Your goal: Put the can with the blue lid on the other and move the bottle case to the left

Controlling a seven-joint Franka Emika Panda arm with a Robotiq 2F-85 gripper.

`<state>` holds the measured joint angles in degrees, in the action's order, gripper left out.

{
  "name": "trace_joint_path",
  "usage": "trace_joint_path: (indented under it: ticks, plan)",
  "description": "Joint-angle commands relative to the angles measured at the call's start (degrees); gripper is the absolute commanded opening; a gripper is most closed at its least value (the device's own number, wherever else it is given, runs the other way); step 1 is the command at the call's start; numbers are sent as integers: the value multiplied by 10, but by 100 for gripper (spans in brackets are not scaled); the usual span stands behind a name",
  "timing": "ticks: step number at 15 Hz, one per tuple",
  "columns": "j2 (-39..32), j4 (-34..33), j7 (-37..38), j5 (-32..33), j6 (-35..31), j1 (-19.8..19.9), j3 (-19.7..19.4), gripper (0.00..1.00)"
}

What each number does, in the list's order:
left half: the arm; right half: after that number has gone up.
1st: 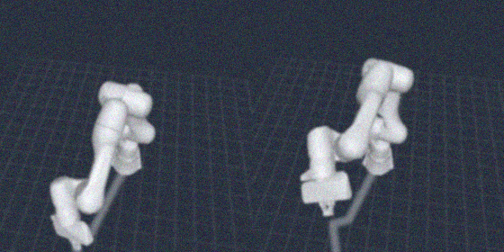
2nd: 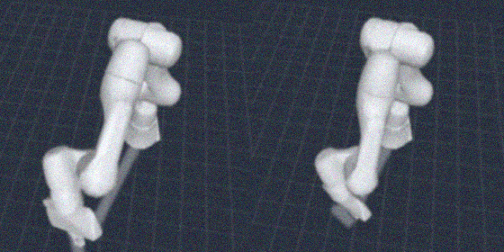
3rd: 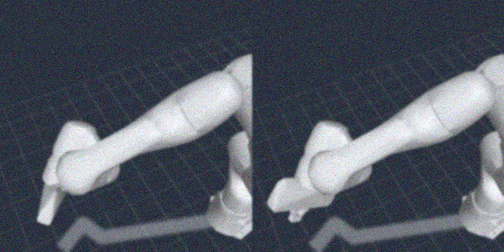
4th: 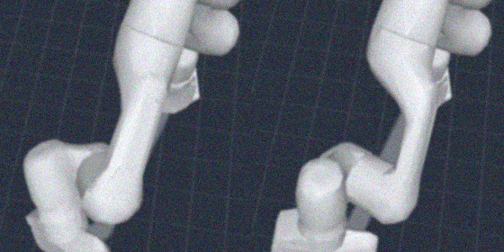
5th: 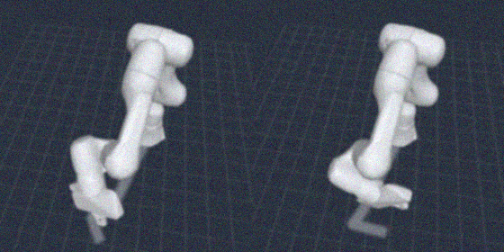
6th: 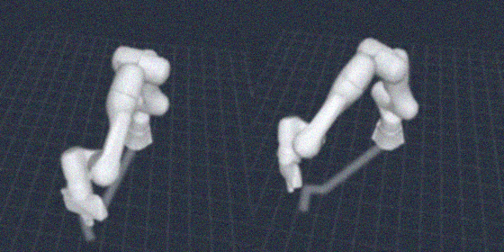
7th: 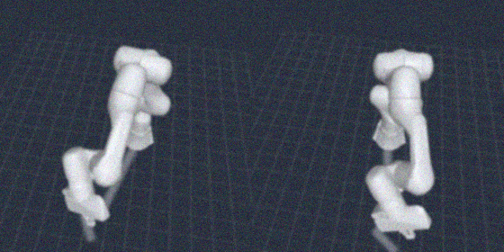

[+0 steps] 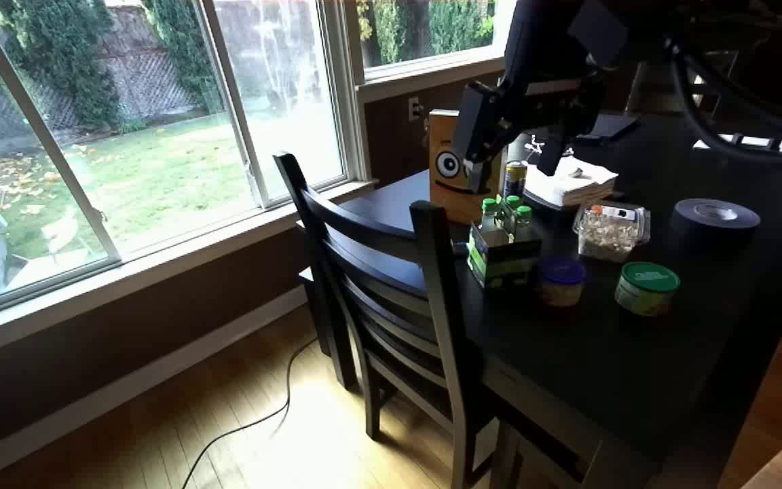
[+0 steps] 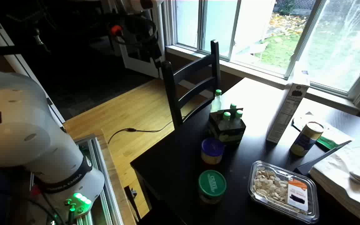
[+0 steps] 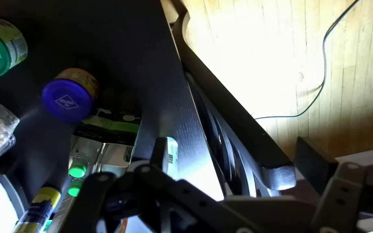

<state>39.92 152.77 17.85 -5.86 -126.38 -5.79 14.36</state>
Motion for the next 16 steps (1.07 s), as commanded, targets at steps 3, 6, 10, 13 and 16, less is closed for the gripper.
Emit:
trace_joint_path:
  ticks: [3,6,10,13,16]
  plan:
    - [-1,-1,2,3,2,-4,-4,100]
    - [-1,-1,2,3,2,-4,-4,100]
    - [-1,-1,2,3,2,-4,-4,100]
    - [1,10,-35,-2,-8,3,-43,100]
    - [-2,32,-109,13,-21,22,-103,100]
